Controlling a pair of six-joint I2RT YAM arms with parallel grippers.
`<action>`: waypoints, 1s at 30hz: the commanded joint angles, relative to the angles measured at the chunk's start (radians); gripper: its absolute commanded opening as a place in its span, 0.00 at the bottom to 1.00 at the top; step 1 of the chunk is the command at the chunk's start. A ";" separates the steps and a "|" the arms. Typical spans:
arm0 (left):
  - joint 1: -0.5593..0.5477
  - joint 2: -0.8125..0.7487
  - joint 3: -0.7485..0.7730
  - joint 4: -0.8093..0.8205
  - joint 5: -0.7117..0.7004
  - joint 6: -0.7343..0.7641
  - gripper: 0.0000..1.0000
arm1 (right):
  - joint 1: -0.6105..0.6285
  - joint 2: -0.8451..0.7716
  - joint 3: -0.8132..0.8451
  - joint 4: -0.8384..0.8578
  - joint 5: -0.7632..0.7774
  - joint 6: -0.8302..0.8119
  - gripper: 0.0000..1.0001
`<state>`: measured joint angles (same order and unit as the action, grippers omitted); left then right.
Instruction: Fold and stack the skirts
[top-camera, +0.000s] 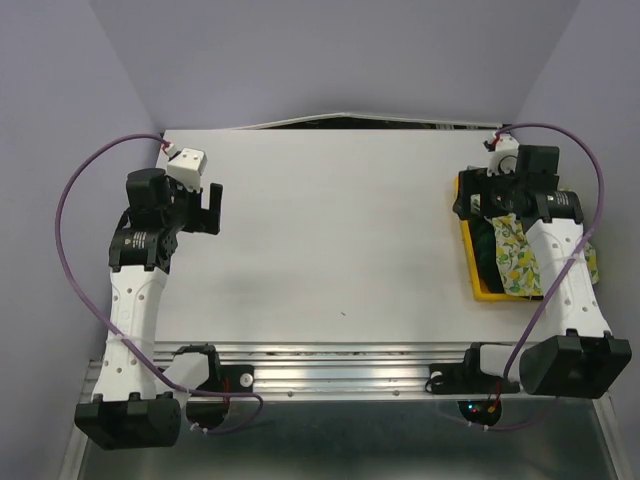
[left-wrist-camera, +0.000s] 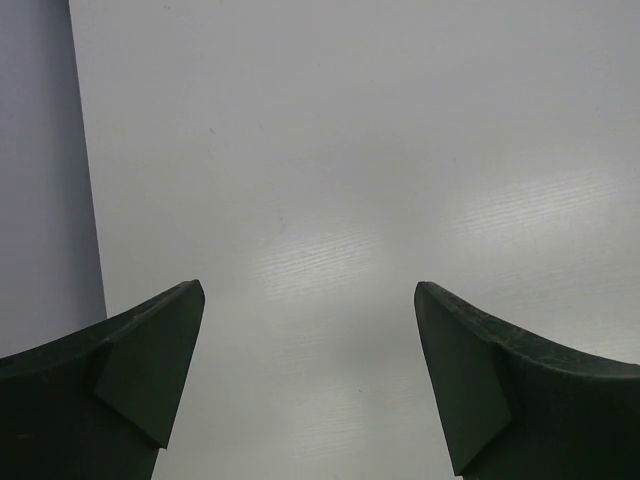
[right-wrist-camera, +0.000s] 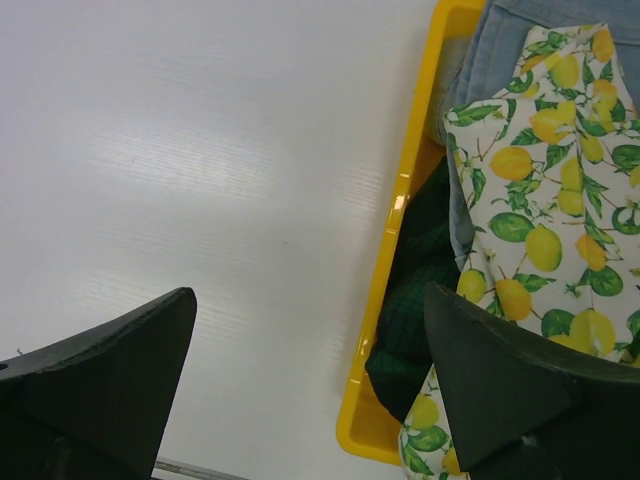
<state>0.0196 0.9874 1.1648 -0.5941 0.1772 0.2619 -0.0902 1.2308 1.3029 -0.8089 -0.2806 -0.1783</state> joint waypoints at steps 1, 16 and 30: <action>-0.001 -0.007 0.032 0.004 0.038 0.031 0.99 | 0.001 0.004 0.088 -0.030 0.134 -0.081 1.00; -0.003 -0.044 0.023 -0.024 0.051 0.040 0.99 | -0.126 0.488 0.634 -0.403 0.305 -0.205 1.00; -0.001 -0.095 -0.068 0.020 0.038 0.065 0.99 | -0.193 0.720 0.631 -0.389 0.302 -0.179 0.74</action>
<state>0.0193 0.9112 1.1099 -0.6170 0.2161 0.3130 -0.2752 1.9411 1.9526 -1.1954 0.0200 -0.3641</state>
